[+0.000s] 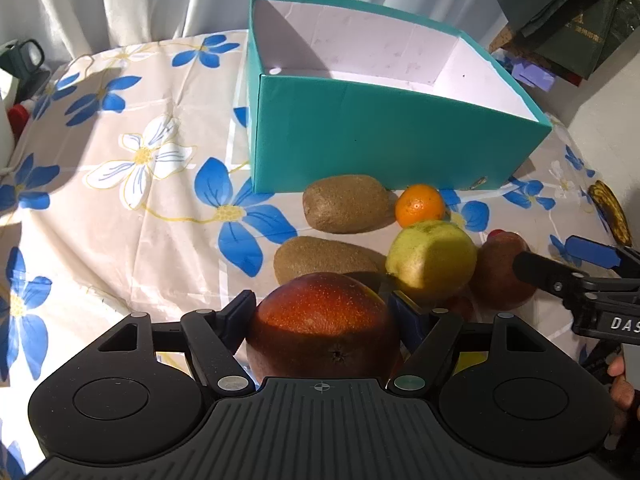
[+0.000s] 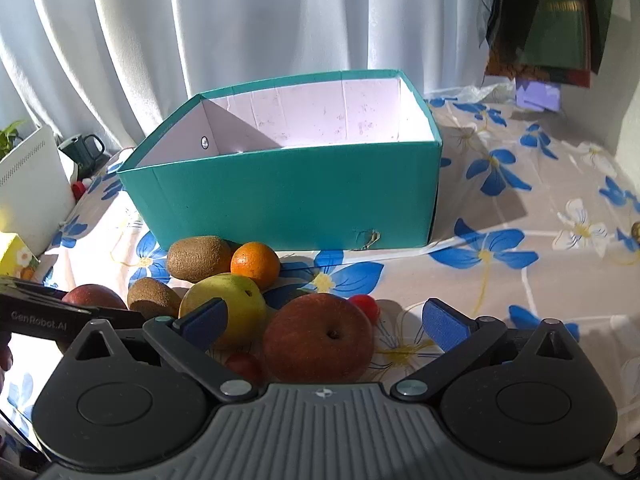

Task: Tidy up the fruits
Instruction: 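Close left tool on the dark red apple while right tool grasps the red apple, then carry the dark red apple into the teal box and open left tool while right tool lifts its apple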

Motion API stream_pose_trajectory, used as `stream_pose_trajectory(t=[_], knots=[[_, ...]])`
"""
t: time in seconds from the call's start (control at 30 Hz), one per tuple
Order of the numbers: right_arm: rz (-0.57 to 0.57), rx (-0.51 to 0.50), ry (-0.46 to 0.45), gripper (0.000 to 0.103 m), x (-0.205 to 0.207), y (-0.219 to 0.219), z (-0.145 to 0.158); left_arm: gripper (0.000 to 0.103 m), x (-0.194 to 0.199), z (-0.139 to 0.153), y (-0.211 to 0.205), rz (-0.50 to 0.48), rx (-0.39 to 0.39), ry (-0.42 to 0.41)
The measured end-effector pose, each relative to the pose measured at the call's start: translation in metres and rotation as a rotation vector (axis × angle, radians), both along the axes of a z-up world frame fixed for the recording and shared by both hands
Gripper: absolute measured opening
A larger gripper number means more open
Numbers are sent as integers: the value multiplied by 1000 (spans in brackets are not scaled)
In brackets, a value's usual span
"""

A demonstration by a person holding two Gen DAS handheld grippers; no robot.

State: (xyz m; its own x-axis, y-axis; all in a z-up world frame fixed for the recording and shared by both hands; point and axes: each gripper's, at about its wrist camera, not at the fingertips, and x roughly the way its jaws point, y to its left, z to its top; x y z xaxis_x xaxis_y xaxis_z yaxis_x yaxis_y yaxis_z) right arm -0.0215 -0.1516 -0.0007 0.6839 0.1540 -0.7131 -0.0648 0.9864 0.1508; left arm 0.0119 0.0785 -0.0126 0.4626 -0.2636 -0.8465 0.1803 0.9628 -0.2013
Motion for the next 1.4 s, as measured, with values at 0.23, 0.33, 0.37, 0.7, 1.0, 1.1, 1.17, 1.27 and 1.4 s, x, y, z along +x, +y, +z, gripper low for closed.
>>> stream_pose_trajectory(t=[0.23,0.33,0.37,0.7,1.0,1.1,1.17,1.27,1.4], knots=[[22,-45,73,94,14,12,-23,78,-3,8,-2,-12,-5,-10],[22,-45,101,88,18,14,-31,78,-5,10,-2,-13,0,-14],[22,-44,106,86,19,14,-33,78,-5,10,-2,-12,-3,-13],[0,-3,137,72,20,11,-38,78,-3,19,-9,-39,4,-29],[-37,30,47,72,7,-2,-9,78,13,53,-28,-53,49,-122],[-49,38,12,72,3,-6,0,78,26,69,-39,-41,67,-169],[-57,42,-6,72,1,-8,5,77,36,80,-46,-30,61,-196],[-67,49,-34,72,-1,-11,13,77,51,95,-56,-15,60,-235],[-95,64,-63,72,-1,-17,19,74,75,100,-71,-18,89,-241]])
